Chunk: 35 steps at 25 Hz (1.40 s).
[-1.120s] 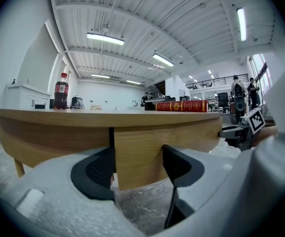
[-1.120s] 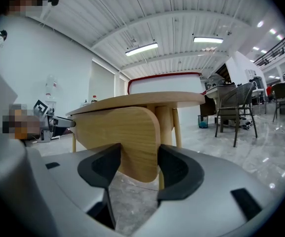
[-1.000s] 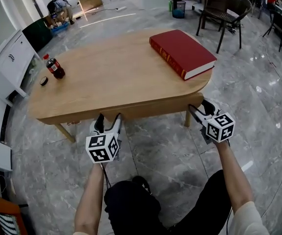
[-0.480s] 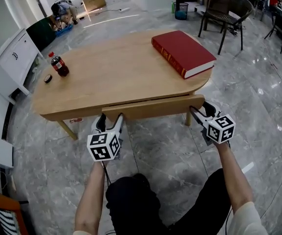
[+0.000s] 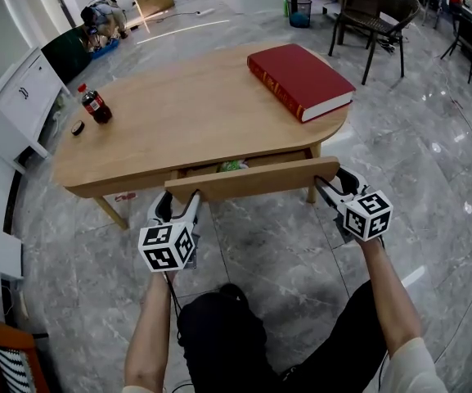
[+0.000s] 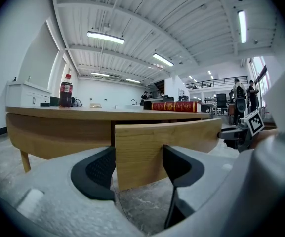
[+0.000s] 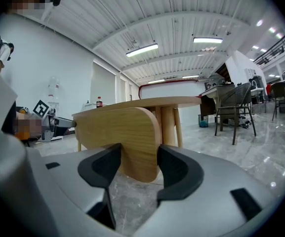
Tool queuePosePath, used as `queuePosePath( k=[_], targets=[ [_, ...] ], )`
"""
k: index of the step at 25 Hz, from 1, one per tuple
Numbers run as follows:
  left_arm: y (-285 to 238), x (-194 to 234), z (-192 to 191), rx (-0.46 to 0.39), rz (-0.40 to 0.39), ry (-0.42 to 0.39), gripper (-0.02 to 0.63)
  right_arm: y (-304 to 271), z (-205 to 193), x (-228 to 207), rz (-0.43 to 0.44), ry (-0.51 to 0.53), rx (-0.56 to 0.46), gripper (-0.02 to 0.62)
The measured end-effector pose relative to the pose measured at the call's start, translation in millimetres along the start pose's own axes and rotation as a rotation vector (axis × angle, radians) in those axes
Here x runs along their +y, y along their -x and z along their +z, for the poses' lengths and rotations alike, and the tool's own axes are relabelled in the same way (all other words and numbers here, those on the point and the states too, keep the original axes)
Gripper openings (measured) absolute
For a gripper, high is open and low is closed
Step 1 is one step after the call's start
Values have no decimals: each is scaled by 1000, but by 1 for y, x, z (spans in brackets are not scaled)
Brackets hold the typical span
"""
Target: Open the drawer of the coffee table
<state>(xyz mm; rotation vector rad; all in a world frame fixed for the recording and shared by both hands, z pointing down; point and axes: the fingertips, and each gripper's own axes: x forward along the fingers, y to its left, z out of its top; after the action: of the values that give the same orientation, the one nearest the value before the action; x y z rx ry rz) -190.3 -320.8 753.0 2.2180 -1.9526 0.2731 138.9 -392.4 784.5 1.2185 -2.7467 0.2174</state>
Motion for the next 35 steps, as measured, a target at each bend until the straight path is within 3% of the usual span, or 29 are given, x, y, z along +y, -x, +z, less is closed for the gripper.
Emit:
queuePosePath(
  k=[10,19,35],
  targets=[
    [20,-7,-6,9,1,6,301,17,-5,10,3,3,-9,250],
    [39,-11,-12,40,-19,-35,270,33,-8,18,22,13,-13,239],
    [59,-19,-16,16,1,-25,267,51,-13,27,25,13,-9,241]
  ],
)
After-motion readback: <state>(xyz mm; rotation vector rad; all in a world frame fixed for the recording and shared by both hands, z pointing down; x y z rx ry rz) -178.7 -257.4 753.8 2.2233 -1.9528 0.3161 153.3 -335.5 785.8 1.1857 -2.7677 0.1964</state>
